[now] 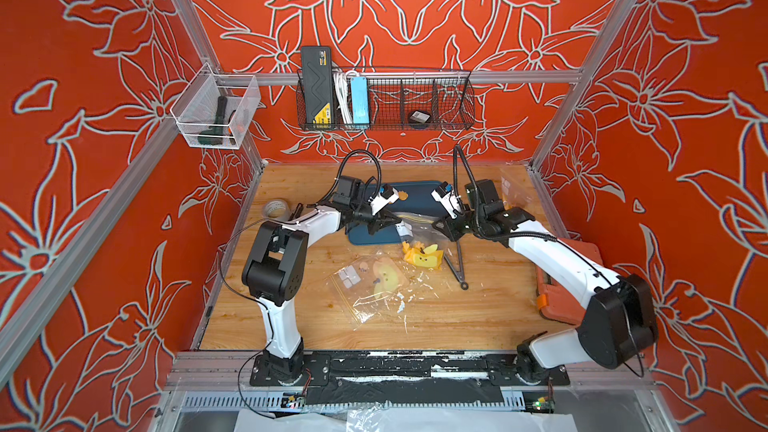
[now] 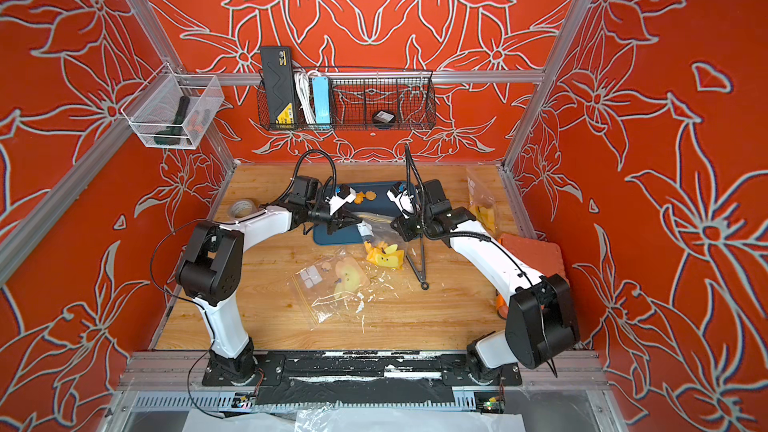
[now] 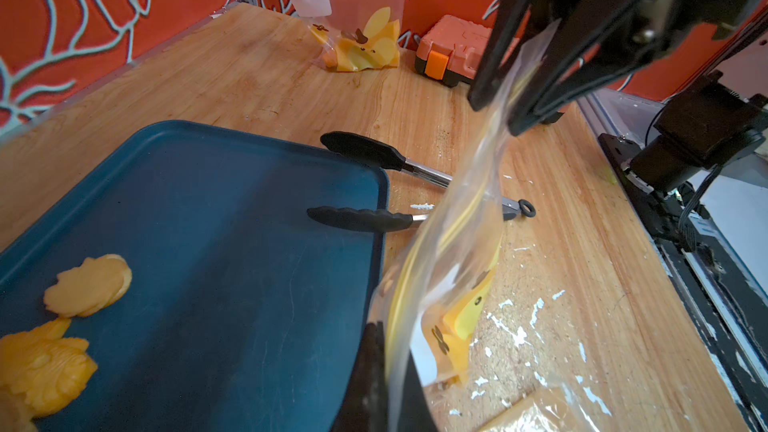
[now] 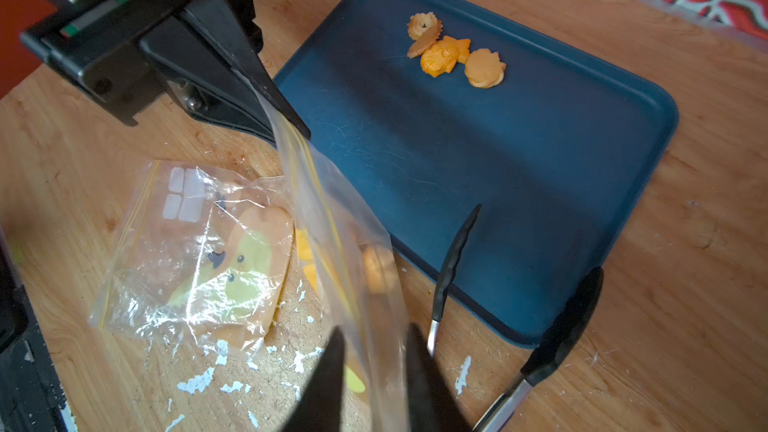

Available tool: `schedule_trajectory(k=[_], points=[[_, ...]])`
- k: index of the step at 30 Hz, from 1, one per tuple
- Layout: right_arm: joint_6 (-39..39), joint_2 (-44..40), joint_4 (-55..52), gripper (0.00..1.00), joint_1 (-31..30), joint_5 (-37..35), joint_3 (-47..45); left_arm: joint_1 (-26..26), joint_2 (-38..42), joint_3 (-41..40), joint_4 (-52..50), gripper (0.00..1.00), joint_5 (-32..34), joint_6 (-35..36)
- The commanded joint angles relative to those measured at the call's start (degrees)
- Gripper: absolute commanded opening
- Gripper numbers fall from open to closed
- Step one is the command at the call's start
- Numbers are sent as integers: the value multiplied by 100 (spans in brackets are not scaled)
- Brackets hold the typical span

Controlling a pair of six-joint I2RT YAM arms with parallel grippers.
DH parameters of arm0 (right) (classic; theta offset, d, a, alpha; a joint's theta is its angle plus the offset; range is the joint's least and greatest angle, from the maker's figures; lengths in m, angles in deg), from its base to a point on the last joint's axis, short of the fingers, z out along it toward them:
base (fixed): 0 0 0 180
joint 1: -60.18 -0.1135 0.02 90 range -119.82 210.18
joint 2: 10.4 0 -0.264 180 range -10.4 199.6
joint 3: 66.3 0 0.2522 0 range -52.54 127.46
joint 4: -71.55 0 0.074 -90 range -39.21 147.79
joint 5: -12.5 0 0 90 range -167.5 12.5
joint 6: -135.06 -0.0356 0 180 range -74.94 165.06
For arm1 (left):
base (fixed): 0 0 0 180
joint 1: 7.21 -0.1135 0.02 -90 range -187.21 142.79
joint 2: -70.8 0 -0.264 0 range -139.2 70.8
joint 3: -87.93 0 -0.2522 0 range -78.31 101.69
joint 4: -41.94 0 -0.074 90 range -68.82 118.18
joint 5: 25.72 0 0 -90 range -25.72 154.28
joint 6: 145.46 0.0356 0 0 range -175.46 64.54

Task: Put the cookies into a resealable bag to prevent moisture
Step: Close the ziploc bag at the center of the board.

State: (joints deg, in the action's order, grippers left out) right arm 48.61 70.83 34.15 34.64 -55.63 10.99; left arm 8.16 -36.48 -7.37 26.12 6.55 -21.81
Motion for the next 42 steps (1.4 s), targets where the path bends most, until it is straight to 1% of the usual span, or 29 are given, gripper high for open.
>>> schedule_trajectory(k=[1, 2, 3, 4, 5, 8, 10, 11, 12, 13, 14, 15, 16, 22, 23, 24, 25, 26, 29, 30, 31, 34, 37, 39, 42], points=[[-85, -343, 69, 54, 7, -517, -223, -17, 238, 12, 21, 0, 63, 124], [-83, -385, 52, 52, 26, -555, -256, -25, 236, 8, 30, 0, 89, 124], [-78, -421, 25, 44, 51, -546, -271, -26, 232, 2, 31, 0, 128, 124], [-66, -441, -20, 15, 75, -503, -271, -34, 230, -1, 38, 0, 156, 124], [-65, -463, -64, 0, 93, -506, -264, -43, 230, -1, 40, 0, 160, 119], [-74, -559, -24, 0, 130, -436, -309, -61, 237, -1, 53, 0, 144, 107], [-95, -625, 65, 33, 131, -438, -364, -61, 234, -1, 66, 0, 132, 104], [-94, -643, 104, 43, 128, -445, -384, -61, 230, 7, 66, 0, 124, 98], [-91, -622, 95, 43, 133, -472, -377, -61, 218, 16, 62, 0, 114, 90], [-71, -592, 61, 39, 137, -465, -355, -61, 208, 19, 57, 0, 95, 90], [-41, -567, 38, 23, 137, -420, -337, -61, 213, 25, 56, 0, 86, 90], [-31, -528, 20, 3, 144, -379, -316, -61, 212, 33, 57, 0, 65, 85], [-26, -500, -6, 0, 137, -355, -298, -65, 208, 34, 57, 0, 47, 75], [-12, -494, 95, 0, 141, -239, -314, -52, 302, 34, 5, 0, -66, 115], [-20, -494, 119, 3, 137, -269, -314, -52, 338, 21, 4, 0, -84, 139], [-21, -494, 144, 18, 137, -316, -315, -52, 379, 9, 4, 0, -96, 163], [-13, -481, 152, 30, 139, -361, -310, -52, 411, 0, 4, 0, -113, 176], [-8, -460, 157, 38, 146, -391, -299, -52, 444, -14, 4, 0, -131, 186], [25, -334, 140, 55, 193, -314, -224, -52, 480, -44, 22, 0, -158, 186], [44, -266, 130, 59, 214, -276, -187, -52, 481, -45, 22, 0, -150, 186], [61, -216, 120, 61, 241, -243, -154, -52, 488, -45, 22, 0, -150, 186], [83, -53, 174, 63, 350, -100, -82, -52, 450, -45, 13, 0, -146, 203], [140, 57, 243, 62, 559, 366, -42, -52, 407, -28, -4, 0, -116, 204], [221, 86, 263, 57, 684, 872, -25, -53, 381, -5, -13, 0, -128, 203], [269, 35, 313, 45, 751, 1360, -49, -52, 336, 34, -52, 0, -110, 214]])
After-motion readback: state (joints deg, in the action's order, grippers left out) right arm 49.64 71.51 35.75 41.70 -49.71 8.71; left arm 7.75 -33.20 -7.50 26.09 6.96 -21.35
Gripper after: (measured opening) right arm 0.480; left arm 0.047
